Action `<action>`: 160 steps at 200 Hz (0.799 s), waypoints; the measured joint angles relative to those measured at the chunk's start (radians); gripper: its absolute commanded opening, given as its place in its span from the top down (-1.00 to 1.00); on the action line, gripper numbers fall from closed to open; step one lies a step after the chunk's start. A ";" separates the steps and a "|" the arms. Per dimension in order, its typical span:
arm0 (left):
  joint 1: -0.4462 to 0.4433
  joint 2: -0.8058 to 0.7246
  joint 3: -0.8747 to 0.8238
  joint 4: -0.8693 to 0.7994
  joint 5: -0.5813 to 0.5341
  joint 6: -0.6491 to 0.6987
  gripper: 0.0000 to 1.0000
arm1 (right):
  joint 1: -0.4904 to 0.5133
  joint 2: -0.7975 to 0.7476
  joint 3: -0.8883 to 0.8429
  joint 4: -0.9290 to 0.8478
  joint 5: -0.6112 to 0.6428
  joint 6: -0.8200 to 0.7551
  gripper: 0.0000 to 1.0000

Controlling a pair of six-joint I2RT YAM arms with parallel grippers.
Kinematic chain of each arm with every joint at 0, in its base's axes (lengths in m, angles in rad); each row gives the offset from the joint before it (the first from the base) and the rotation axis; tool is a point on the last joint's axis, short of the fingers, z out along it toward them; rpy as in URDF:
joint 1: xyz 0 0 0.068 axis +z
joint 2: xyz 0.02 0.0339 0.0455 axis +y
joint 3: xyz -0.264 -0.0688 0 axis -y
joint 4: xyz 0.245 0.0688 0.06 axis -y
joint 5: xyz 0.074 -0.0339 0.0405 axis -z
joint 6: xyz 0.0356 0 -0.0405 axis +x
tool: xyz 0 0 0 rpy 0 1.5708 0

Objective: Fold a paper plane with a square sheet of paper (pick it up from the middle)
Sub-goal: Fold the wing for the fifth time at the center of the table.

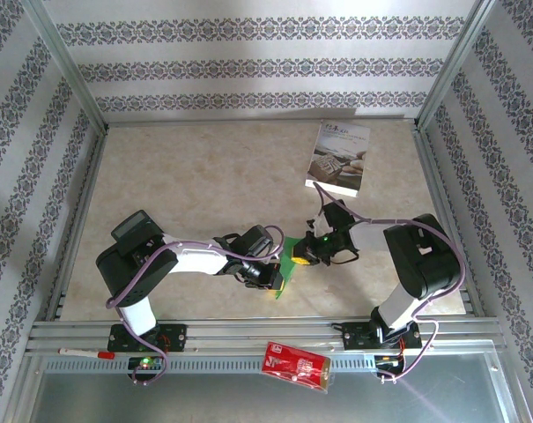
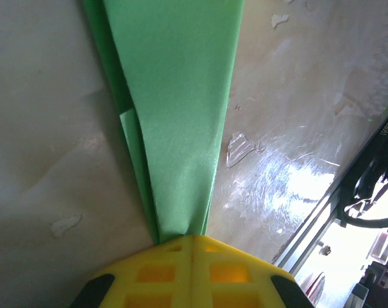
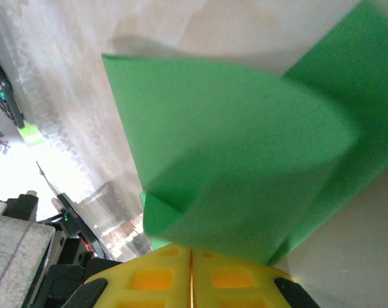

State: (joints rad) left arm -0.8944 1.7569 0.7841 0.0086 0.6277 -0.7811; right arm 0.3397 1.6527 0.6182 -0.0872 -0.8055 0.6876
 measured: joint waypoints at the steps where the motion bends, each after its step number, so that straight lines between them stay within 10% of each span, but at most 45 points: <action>1: 0.000 0.000 0.000 0.000 0.000 0.000 1.00 | -0.003 0.000 0.001 -0.001 0.000 -0.002 0.82; 160: 0.000 -0.003 -0.003 0.002 -0.003 0.000 1.00 | -0.185 0.038 0.169 -0.061 0.150 -0.068 0.83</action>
State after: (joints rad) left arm -0.8948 1.7542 0.7815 0.0109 0.6250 -0.7811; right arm 0.1543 1.6909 0.7876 -0.1478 -0.6559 0.6201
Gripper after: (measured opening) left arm 0.044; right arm 0.085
